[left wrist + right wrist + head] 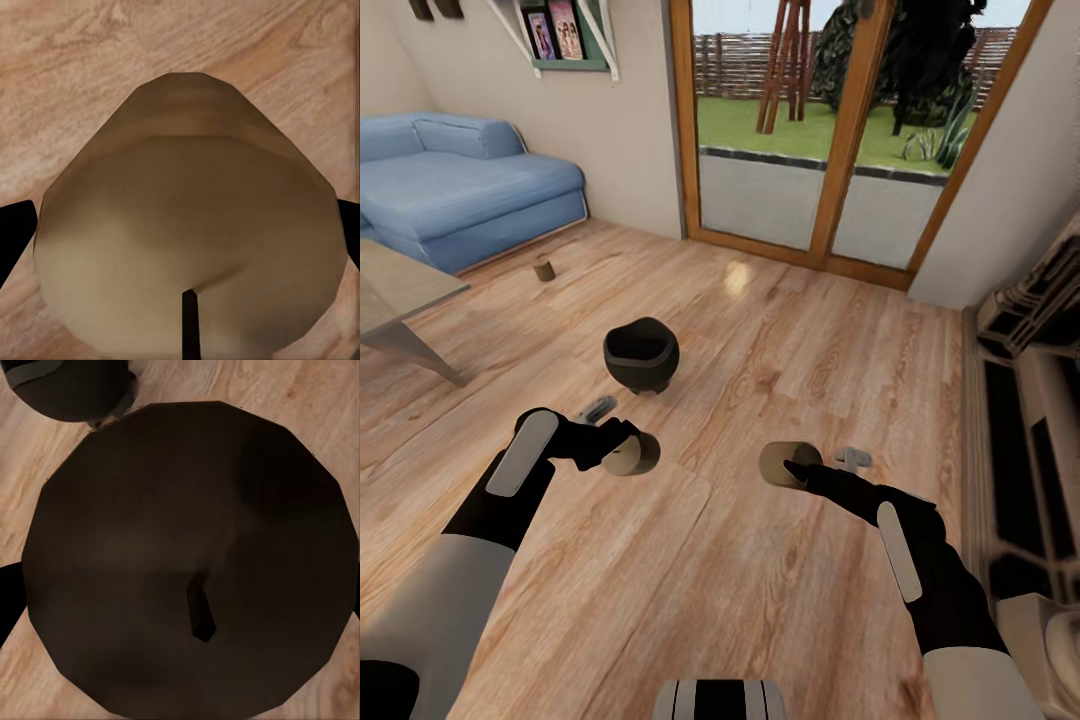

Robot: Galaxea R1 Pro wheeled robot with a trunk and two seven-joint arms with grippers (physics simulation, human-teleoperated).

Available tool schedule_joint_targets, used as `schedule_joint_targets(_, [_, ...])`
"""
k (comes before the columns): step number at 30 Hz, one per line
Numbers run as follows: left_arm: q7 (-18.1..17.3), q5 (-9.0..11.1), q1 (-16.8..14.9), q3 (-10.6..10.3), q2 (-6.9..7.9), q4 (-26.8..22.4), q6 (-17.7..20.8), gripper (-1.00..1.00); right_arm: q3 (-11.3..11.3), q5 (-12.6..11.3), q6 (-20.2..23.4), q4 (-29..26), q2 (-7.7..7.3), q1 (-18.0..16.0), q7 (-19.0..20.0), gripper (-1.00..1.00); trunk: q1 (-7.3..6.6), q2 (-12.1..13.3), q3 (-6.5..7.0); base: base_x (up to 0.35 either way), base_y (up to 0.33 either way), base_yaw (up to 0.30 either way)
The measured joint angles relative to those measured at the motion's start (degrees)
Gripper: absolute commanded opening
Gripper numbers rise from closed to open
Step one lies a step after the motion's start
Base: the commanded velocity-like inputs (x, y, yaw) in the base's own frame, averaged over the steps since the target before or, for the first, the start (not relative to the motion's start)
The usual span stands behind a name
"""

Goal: Place each of the two pumpkins and all three candles from the living room inside a cabinet in the living room (use any cabinet), then make sure every cabinet is closed, and position the cauldron so it is next to a table in the living room.

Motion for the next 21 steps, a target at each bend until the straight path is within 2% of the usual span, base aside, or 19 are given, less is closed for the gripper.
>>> schedule_joint_targets(11, [0.0, 0.0, 0.0, 0.0, 0.00, 0.1, 0.0, -1.00, 0.0, 0.0, 0.0, 0.0, 0.00, 0.0, 0.0, -1.00, -0.28, 0.1, 2.45, 0.000, 0.000, -0.013])
schedule_joint_targets(21, [0.0, 0.1, 0.0, 0.0, 0.01, 0.2, 0.0, -1.00, 0.0, -0.1, 0.0, 0.1, 0.00, 0.0, 0.0, -1.00, -0.54, 0.3, 5.20, 0.000, 0.000, -0.179])
